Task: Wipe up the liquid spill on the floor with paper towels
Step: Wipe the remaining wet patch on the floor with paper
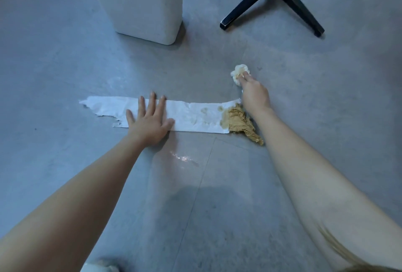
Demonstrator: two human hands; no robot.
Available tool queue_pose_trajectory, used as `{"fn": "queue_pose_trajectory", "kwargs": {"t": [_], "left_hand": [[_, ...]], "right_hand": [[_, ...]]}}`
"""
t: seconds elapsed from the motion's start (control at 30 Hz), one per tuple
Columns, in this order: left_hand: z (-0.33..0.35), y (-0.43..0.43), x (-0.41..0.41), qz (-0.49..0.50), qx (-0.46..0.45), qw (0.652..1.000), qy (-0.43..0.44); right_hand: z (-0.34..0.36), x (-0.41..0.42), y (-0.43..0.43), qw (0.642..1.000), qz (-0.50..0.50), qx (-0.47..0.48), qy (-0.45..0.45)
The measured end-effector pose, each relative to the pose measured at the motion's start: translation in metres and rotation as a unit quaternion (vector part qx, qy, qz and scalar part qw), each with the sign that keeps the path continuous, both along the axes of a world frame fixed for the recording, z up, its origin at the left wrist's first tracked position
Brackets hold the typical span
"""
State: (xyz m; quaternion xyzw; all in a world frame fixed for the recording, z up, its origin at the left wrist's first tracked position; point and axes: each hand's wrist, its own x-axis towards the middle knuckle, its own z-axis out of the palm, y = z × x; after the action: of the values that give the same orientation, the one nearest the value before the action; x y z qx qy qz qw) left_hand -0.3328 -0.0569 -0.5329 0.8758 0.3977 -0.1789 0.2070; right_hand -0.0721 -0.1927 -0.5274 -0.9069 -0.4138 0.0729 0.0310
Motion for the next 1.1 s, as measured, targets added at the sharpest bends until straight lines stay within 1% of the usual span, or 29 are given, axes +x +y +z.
{"fn": "queue_pose_trajectory", "kwargs": {"t": [0.07,0.17,0.23,0.3,0.37,0.43,0.53,0.6,0.63,0.7,0.73,0.77,0.8,0.83,0.87,0.9,0.93,0.97,1.0,1.07,1.1], "left_hand": [[-0.001,0.0,0.001,-0.001,-0.008,1.0,0.006],[-0.002,0.002,0.0,0.001,-0.031,1.0,0.004],[-0.002,0.004,-0.001,0.0,-0.045,0.999,-0.001],[-0.003,0.006,-0.003,0.0,-0.057,0.998,-0.008],[-0.004,0.008,-0.004,0.0,-0.068,0.998,-0.012],[-0.002,0.009,-0.003,0.004,-0.085,0.996,-0.022],[0.003,0.015,-0.004,0.022,-0.133,0.989,-0.057],[0.009,0.023,-0.009,0.052,-0.185,0.976,-0.103],[0.013,0.027,-0.011,0.075,-0.218,0.964,-0.133],[0.025,0.033,-0.015,0.137,-0.286,0.926,-0.204],[0.03,0.036,-0.018,0.167,-0.303,0.908,-0.235],[0.033,0.038,-0.022,0.188,-0.297,0.9,-0.258],[0.034,0.041,-0.026,0.189,-0.264,0.908,-0.265],[0.034,0.042,-0.032,0.17,-0.209,0.93,-0.25],[0.032,0.043,-0.038,0.127,-0.144,0.959,-0.211],[0.029,0.042,-0.045,0.069,-0.08,0.983,-0.153],[0.024,0.039,-0.053,0.015,-0.031,0.995,-0.095],[0.019,0.036,-0.059,-0.018,-0.004,0.998,-0.054],[0.015,0.032,-0.064,-0.034,0.006,0.999,-0.03],[0.012,0.024,-0.072,-0.038,0.012,0.999,-0.022],[0.012,0.022,-0.073,-0.036,0.011,0.999,-0.024]], "right_hand": [[0.004,-0.006,0.028,1.0,0.013,0.007,0.0],[0.007,-0.014,0.07,0.999,0.036,0.014,0.032],[0.002,-0.018,0.091,0.995,0.063,-0.016,0.078],[-0.004,-0.021,0.1,0.987,0.082,-0.076,0.115],[-0.004,-0.021,0.105,0.986,0.083,-0.095,0.109],[0.003,-0.026,0.101,0.99,0.098,-0.068,0.076],[0.014,-0.044,0.083,0.987,0.15,-0.039,0.043],[0.016,-0.058,0.064,0.983,0.176,-0.031,0.034],[0.016,-0.062,0.057,0.982,0.182,-0.033,0.028],[0.016,-0.064,0.048,0.984,0.17,-0.045,0.015],[0.018,-0.065,0.045,0.987,0.153,-0.055,0.014],[0.021,-0.066,0.043,0.989,0.136,-0.054,0.017],[0.024,-0.069,0.04,0.991,0.127,-0.042,0.016],[0.026,-0.076,0.036,0.991,0.131,-0.02,0.018],[0.026,-0.084,0.032,0.989,0.145,0.003,0.028],[0.025,-0.096,0.026,0.985,0.164,0.02,0.045],[0.022,-0.109,0.02,0.98,0.186,0.026,0.065],[0.018,-0.122,0.012,0.975,0.209,0.019,0.078],[0.014,-0.132,0.006,0.97,0.226,0.006,0.083],[0.006,-0.142,-0.003,0.97,0.228,0.01,0.078],[0.004,-0.144,-0.005,0.971,0.228,0.032,0.067]]}}
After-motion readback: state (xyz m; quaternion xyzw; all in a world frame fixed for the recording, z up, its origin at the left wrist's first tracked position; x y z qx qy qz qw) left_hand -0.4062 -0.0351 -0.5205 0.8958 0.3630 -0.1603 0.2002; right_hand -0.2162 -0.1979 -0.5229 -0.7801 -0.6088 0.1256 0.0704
